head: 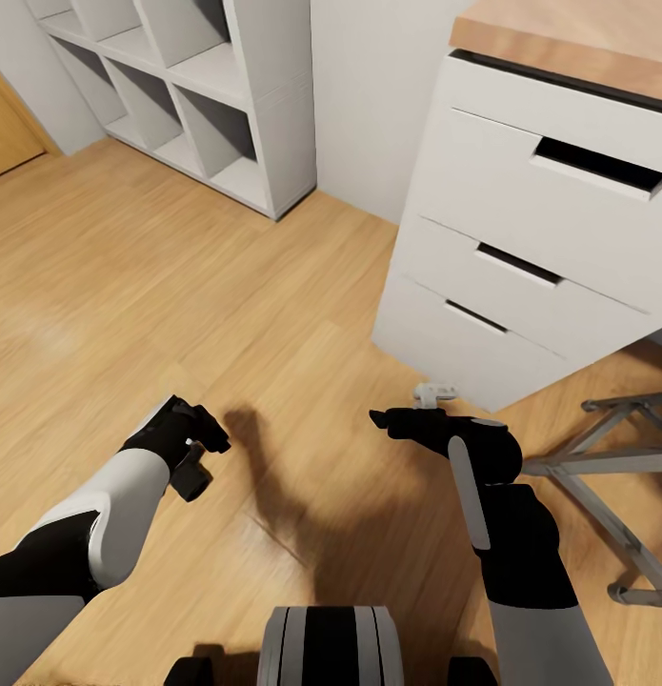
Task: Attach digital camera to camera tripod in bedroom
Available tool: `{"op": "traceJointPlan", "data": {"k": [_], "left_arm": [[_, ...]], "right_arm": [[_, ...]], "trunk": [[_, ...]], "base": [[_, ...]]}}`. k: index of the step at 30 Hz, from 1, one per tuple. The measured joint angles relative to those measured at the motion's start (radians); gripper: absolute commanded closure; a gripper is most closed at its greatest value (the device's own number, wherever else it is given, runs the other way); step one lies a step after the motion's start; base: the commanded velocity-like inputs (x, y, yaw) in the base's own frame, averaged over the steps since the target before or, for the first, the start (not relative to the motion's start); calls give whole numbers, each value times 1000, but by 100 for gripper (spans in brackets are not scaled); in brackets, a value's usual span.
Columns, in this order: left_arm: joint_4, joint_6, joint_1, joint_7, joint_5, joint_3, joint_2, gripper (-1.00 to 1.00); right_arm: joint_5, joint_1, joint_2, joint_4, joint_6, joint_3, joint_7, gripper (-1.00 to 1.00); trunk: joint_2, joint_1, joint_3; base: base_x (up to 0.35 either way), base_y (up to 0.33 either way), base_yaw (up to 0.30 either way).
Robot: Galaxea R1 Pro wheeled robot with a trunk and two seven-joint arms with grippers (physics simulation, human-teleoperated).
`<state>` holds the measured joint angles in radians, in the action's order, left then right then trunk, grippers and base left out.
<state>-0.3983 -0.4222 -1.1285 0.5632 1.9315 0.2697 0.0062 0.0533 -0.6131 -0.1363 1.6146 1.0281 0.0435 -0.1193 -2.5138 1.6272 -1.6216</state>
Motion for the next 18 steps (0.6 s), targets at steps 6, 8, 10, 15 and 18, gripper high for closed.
{"op": "traceJointPlan", "data": {"k": [6,8,10,15,18], "left_arm": [[0,0,1,0,0,0,1,-100],[0,0,1,0,0,0,1,-100],[0,0,2,0,0,0,0,-100],[0,0,2,0,0,0,1,-100],[-1,0,2,0,-1,0,1,-100]], "right_arm": [[0,0,0,0,0,0,0,-100],[0,0,0,0,0,0,0,-100],[0,0,0,0,0,0,0,-100],[0,0,0,0,0,0,0,-100],[0,0,0,0,0,0,0,-100]], "trunk": [[0,0,-9],[0,0,-12],[0,0,-15],[0,0,-23],[0,0,-28]], "base": [[0,0,0],[0,0,0],[0,0,0],[0,0,0],[0,0,0]]}}
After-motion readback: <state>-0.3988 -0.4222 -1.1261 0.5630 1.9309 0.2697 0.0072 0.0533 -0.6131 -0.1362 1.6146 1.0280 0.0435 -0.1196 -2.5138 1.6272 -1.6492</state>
